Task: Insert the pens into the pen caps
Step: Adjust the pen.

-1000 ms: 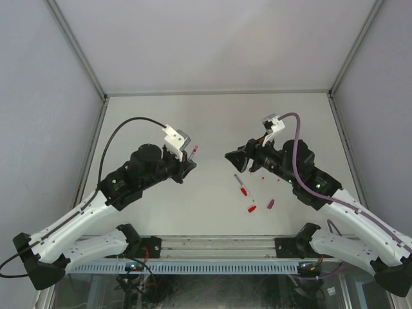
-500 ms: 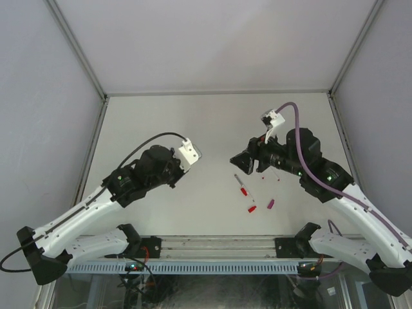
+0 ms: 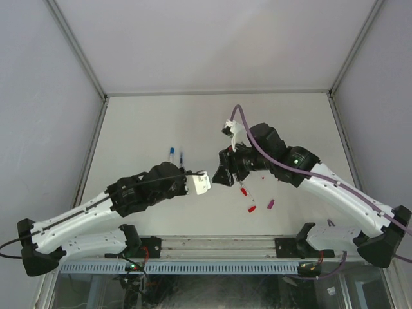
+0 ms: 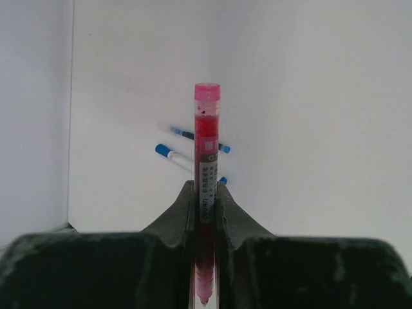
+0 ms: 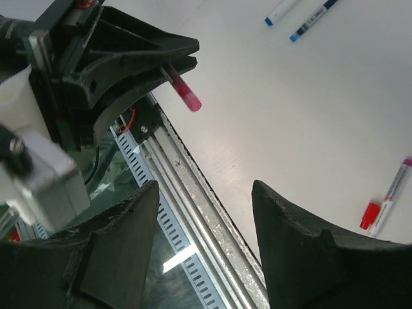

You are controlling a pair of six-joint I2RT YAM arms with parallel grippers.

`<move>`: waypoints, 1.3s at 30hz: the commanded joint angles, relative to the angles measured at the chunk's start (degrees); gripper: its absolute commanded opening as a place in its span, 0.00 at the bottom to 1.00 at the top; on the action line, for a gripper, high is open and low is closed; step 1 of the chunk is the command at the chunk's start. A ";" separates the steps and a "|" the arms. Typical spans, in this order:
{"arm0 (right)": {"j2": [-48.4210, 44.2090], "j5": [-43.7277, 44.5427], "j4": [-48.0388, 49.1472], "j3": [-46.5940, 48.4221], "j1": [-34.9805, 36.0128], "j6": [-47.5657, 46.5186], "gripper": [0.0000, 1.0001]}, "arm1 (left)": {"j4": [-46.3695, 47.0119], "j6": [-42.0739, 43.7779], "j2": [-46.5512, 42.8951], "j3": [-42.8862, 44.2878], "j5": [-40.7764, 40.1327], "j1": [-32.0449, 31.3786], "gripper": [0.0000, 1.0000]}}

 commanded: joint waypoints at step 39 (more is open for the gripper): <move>23.34 -12.14 4.94 13.25 8.79 -0.61 0.02 | 4.69 16.41 -8.20 -7.19 -6.87 -11.67 0.02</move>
